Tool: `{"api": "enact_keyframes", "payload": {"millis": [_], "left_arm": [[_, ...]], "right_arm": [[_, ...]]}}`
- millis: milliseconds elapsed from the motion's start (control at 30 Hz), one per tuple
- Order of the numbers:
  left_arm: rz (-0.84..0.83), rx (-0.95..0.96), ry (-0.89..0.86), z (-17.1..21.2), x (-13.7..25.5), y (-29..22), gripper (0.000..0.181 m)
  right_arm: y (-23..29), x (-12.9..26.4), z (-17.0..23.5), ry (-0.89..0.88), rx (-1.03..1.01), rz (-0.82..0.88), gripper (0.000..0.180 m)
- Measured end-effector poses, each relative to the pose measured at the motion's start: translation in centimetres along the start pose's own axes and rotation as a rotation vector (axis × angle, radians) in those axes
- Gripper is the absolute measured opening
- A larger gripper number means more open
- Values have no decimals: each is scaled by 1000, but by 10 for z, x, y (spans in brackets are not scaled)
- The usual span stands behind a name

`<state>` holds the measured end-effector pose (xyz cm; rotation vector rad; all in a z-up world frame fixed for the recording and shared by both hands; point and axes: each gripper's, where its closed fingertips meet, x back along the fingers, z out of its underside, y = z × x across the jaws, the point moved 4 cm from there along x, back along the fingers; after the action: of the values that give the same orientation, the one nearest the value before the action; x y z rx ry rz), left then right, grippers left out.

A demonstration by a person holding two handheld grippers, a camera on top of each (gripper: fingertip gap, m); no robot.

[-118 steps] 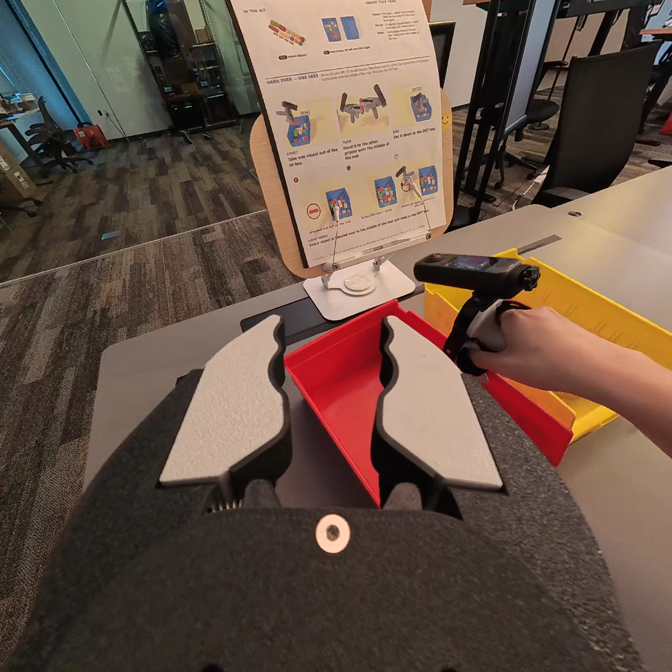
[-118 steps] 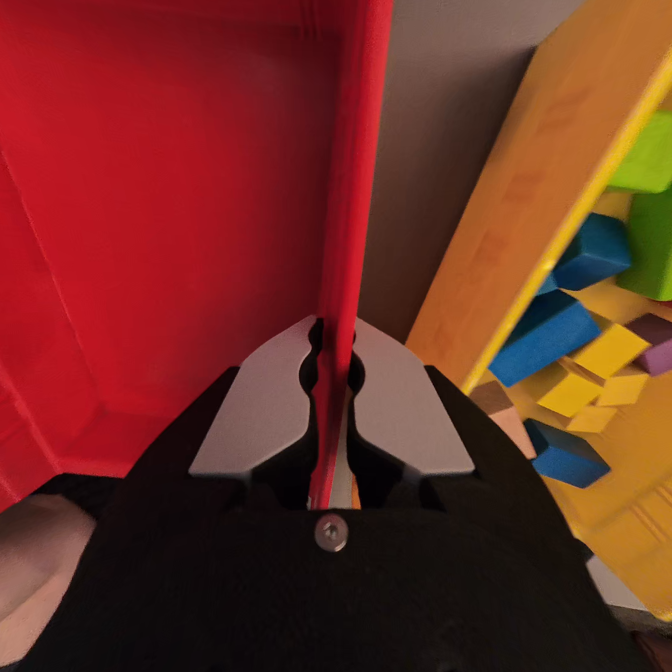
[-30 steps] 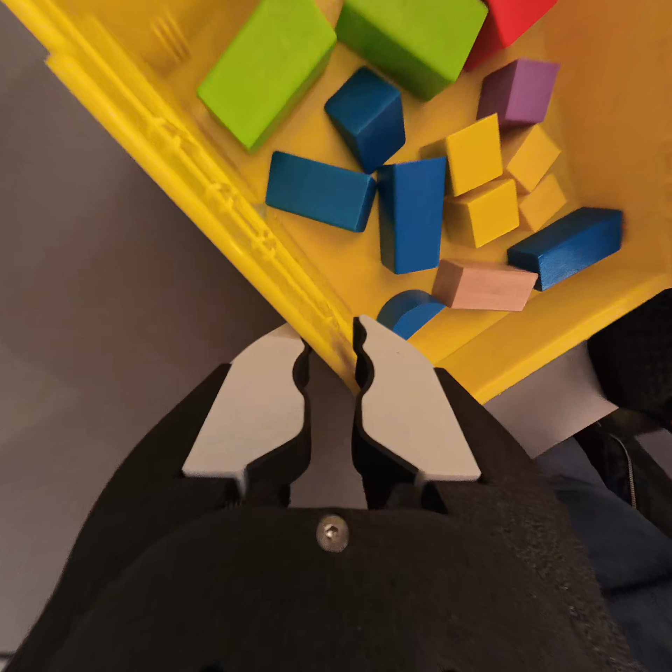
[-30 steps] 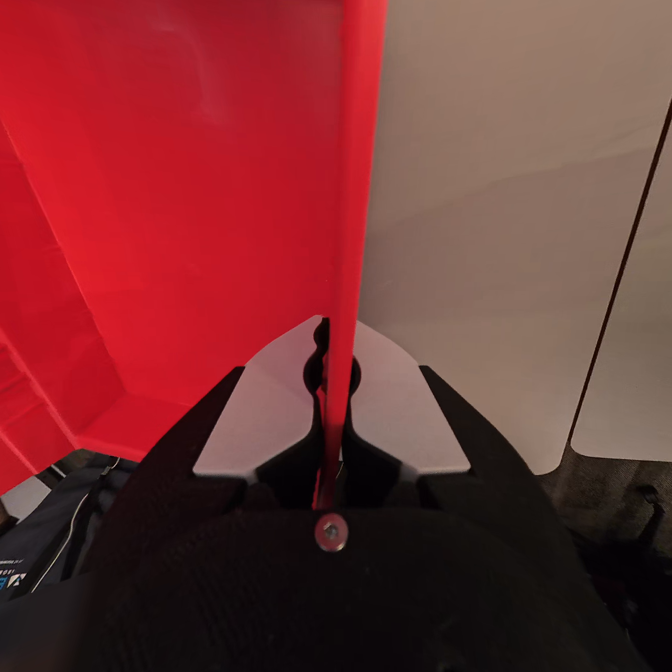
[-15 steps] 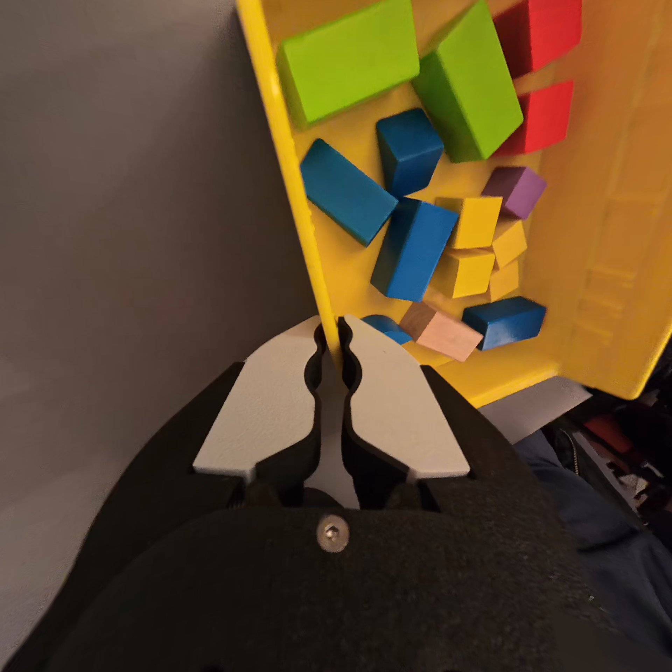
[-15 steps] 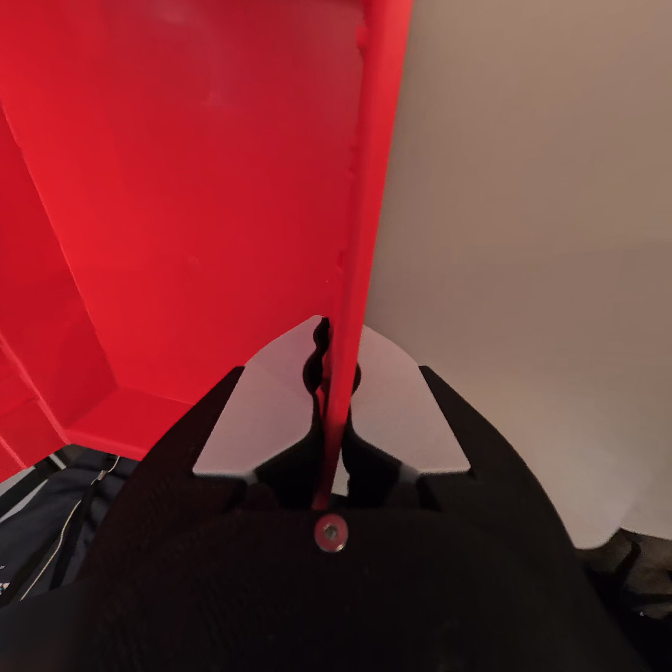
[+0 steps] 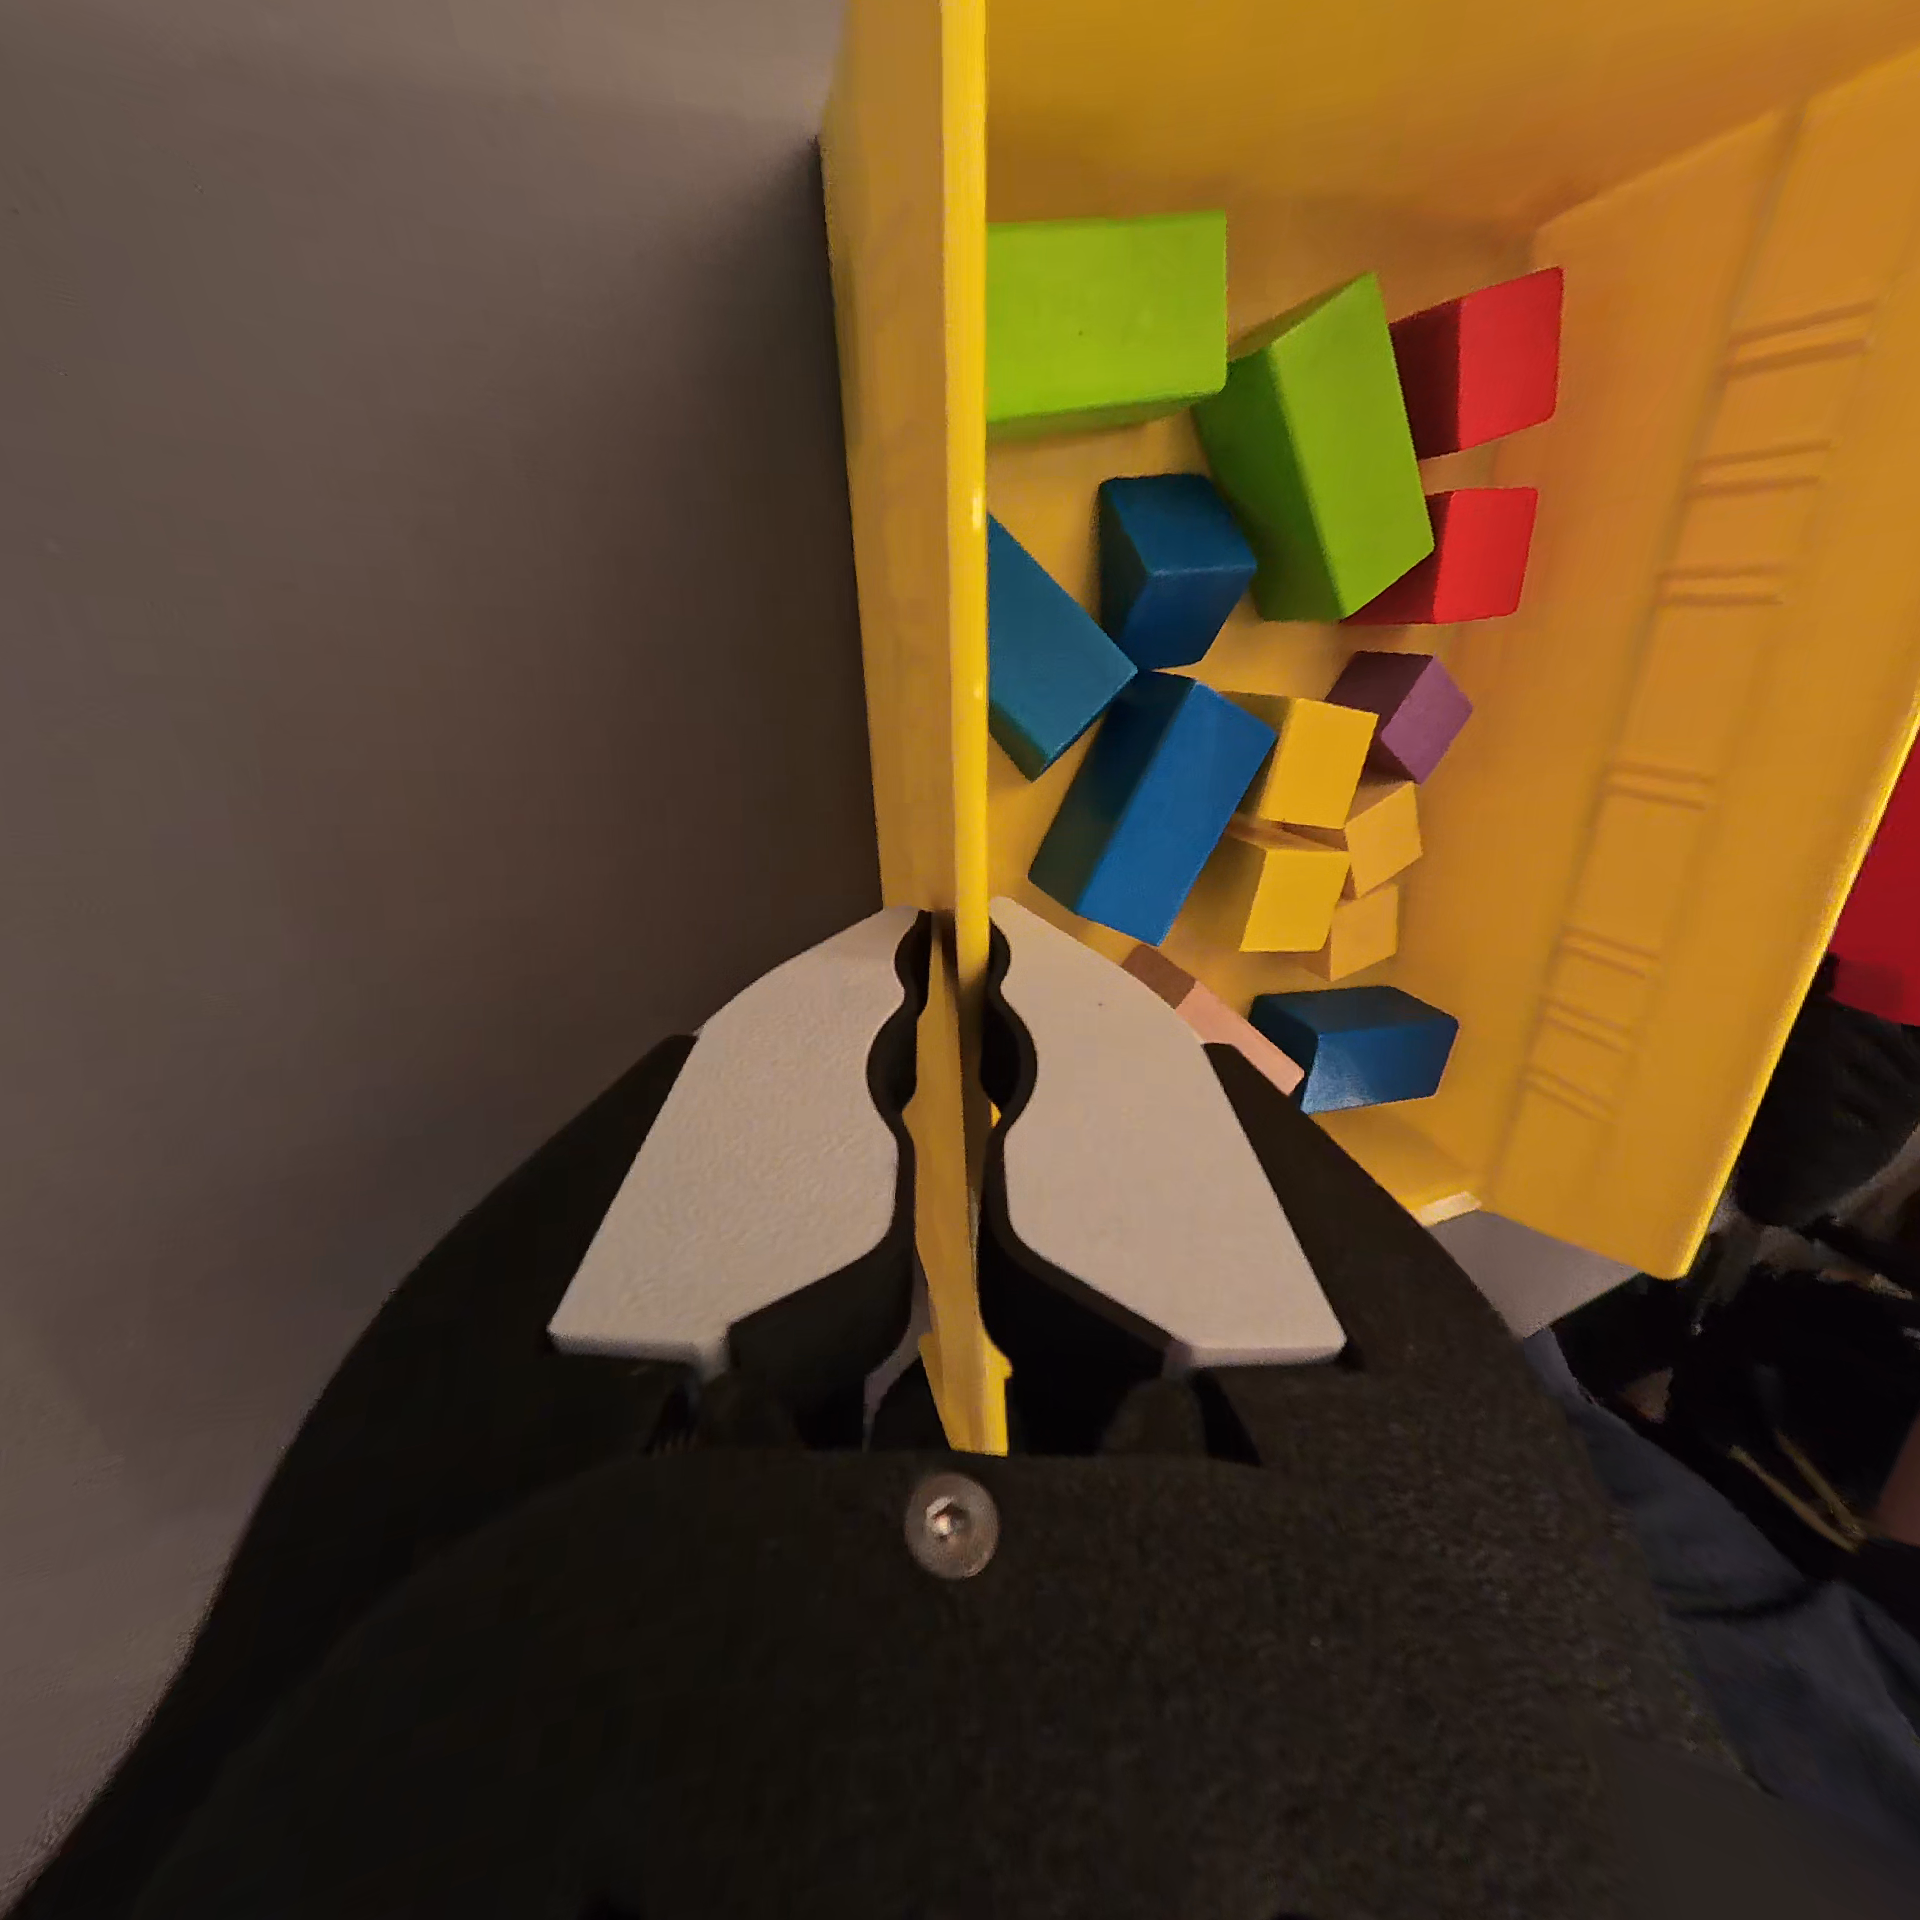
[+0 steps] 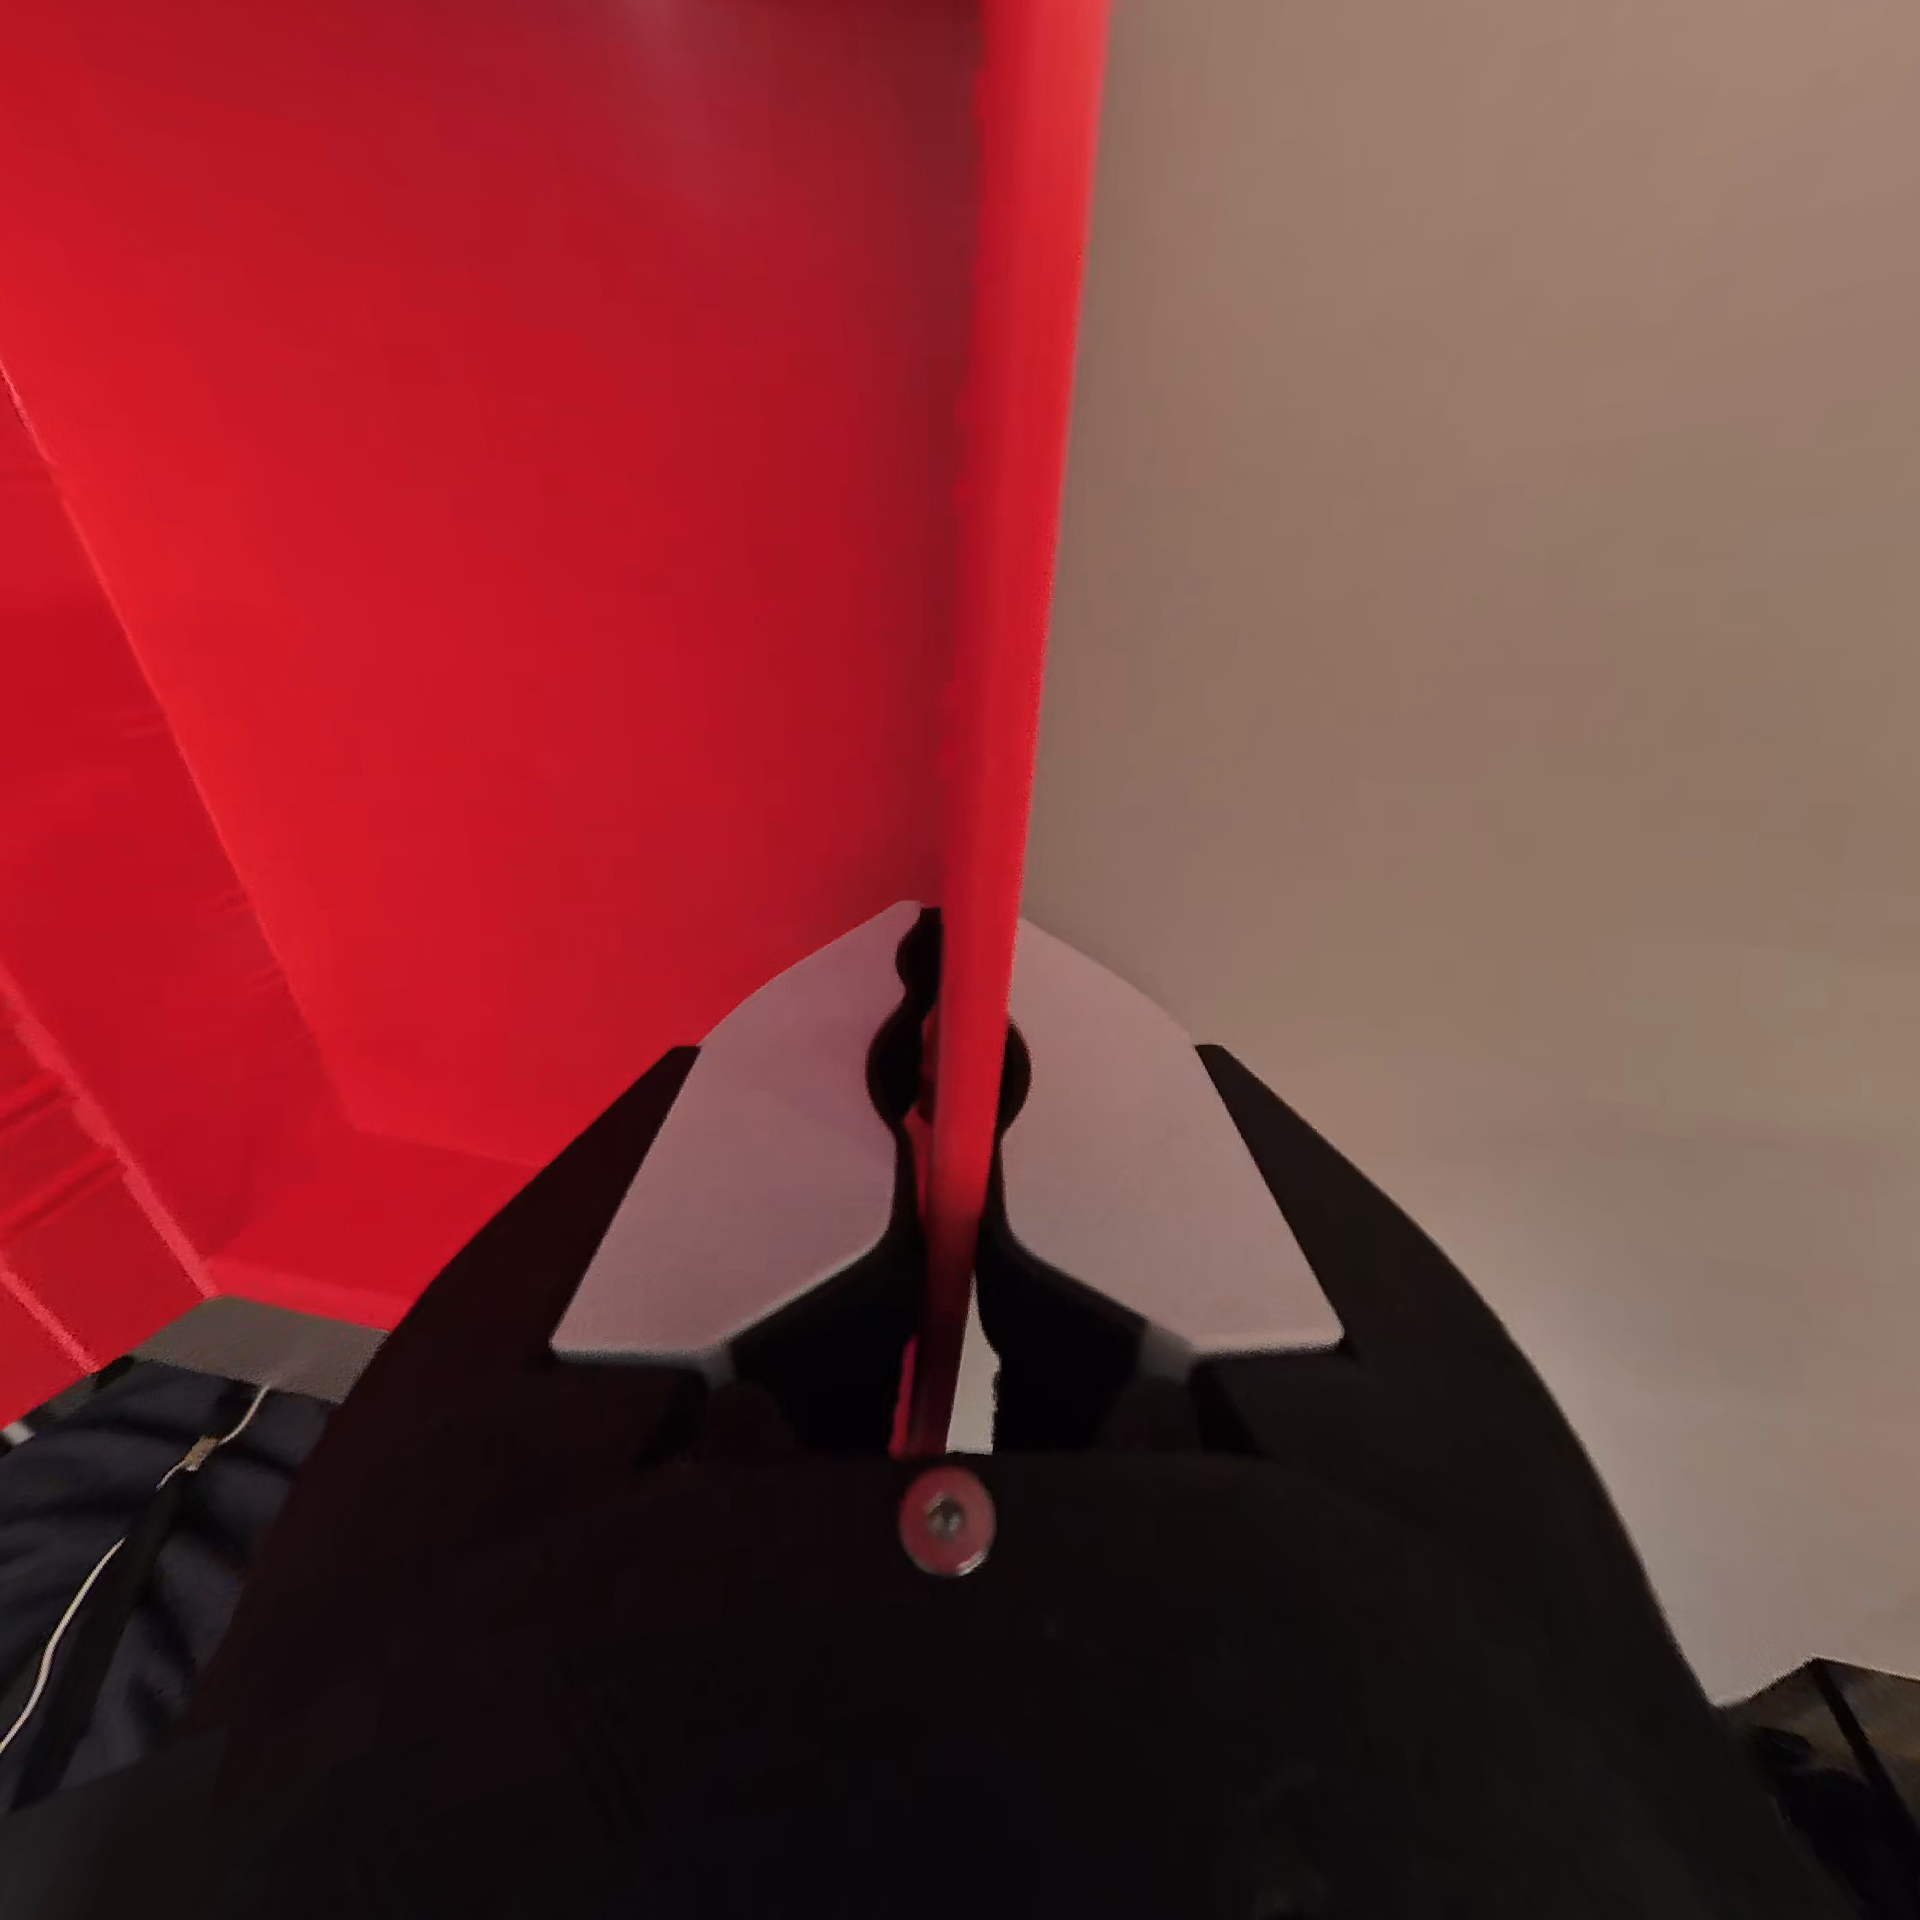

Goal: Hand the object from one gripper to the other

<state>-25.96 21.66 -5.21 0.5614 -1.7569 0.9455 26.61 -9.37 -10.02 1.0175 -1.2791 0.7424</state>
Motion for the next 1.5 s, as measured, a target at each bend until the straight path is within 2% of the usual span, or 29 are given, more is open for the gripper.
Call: {"api": "enact_keyframes", "payload": {"millis": [167, 433, 533, 767, 900, 1067, 1167, 1200, 1267, 1333, 1400, 1500], "left_arm": [[2, 51, -84, 9, 13, 30, 7], [9, 68, -162, 17, 20, 46, 8], [21, 73, -179, 18, 20, 49, 8], [0, 112, -205, 28, 27, 63, 8], [4, 137, -235, 27, 30, 71, 8], [15, 146, -249, 27, 29, 71, 9], [51, 146, -285, 28, 36, 69, 12], [64, 146, -320, 26, 43, 68, 14], [75, 142, -404, 24, 59, 66, 17], [62, 92, -479, 25, 79, 60, 18], [76, -36, -559, 26, 98, 43, 17], [240, -454, -717, 31, 124, -10, 8]], "right_arm": [[4, 0, -1, -7, -22, 20, 5], [2, 0, 1, -13, -62, 26, 6], [6, 4, -1, -52, -66, 1, 20], [1, 50, -17, -331, -29, 150, 23], [22, 97, -29, -631, 18, 246, 24], [77, 158, -30, -1059, 254, 450, 26], [110, 175, -25, -1234, 357, 452, 39], [119, 175, -24, -1256, 389, 442, 40], [135, 176, -27, -1278, 427, 405, 53], [150, 172, -32, -1256, 483, 328, 60], [162, 169, -38, -1237, 525, 256, 64], [170, 166, -44, -1230, 542, 150, 64]]}}
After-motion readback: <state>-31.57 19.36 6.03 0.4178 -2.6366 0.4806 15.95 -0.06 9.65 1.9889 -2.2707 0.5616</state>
